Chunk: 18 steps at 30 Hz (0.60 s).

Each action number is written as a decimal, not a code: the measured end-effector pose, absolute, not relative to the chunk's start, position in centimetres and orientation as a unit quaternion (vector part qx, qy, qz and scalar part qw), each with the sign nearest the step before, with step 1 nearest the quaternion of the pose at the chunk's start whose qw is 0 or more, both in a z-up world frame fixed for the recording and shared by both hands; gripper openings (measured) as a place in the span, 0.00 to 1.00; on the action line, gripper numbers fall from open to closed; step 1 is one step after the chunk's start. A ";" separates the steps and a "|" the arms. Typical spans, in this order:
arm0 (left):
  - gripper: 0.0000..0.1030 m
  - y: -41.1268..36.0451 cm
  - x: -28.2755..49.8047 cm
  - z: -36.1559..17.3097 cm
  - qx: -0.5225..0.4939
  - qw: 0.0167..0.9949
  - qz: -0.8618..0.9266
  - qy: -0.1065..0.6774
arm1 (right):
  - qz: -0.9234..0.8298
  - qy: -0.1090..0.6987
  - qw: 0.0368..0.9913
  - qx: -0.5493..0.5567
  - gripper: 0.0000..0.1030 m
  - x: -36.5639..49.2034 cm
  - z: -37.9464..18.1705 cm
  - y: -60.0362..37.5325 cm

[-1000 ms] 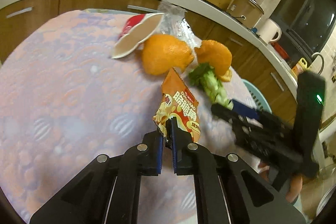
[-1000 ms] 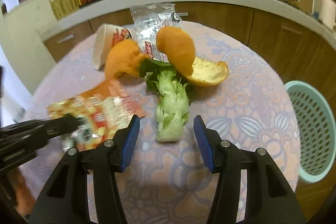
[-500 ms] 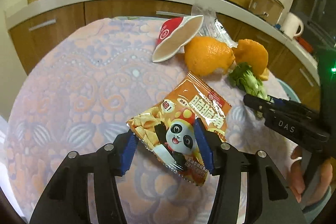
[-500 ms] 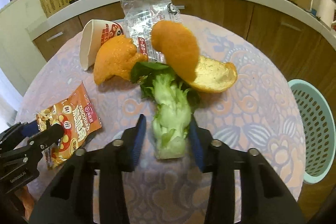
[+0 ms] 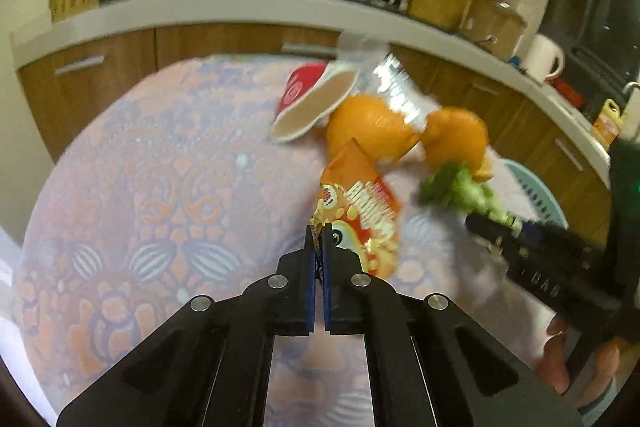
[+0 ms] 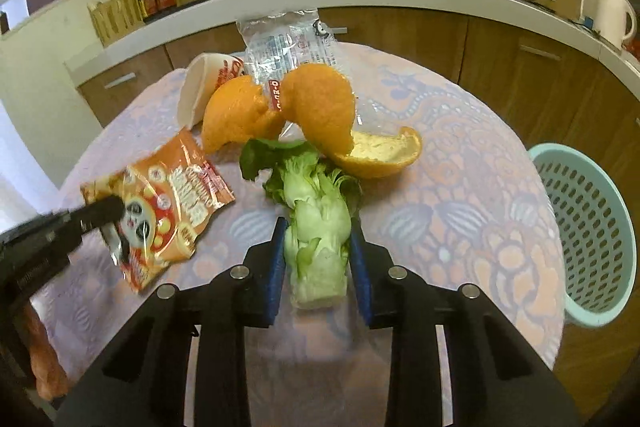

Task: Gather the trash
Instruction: 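Grasp the panda snack bag with the left tool while the right tool grasps the bok choy, then carry snack bag and bok choy over the teal basket and open both tools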

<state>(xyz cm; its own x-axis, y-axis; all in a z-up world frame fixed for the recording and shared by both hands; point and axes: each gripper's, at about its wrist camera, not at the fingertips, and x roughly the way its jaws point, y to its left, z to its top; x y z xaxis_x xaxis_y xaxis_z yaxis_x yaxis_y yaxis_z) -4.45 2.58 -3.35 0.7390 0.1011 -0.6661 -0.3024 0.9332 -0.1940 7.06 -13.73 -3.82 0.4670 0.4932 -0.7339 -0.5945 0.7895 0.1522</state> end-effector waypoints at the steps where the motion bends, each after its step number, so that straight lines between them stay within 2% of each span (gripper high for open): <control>1: 0.01 2.2 -4.7 -2.6 -0.143 0.925 0.104 0.336 | 0.325 0.409 0.851 -0.050 0.26 6.8 -3.5 -14.6; 7: 0.01 0.0 -5.7 1.7 -0.131 0.948 0.072 0.281 | 0.338 0.395 0.853 -0.030 0.25 5.9 -1.7 -17.2; 18: 0.01 -3.2 -3.5 4.8 -0.116 0.960 0.031 0.255 | 0.347 0.336 0.875 -0.006 0.25 4.7 3.3 -20.9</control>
<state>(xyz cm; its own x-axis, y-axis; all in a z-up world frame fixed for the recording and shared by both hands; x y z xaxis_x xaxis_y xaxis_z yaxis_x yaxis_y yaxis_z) -3.50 -3.20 4.76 0.8682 0.0009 -0.4963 -0.1191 0.9712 -0.2066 4.70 -20.86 3.28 0.5328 0.6038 -0.5929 -0.6120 0.7588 0.2228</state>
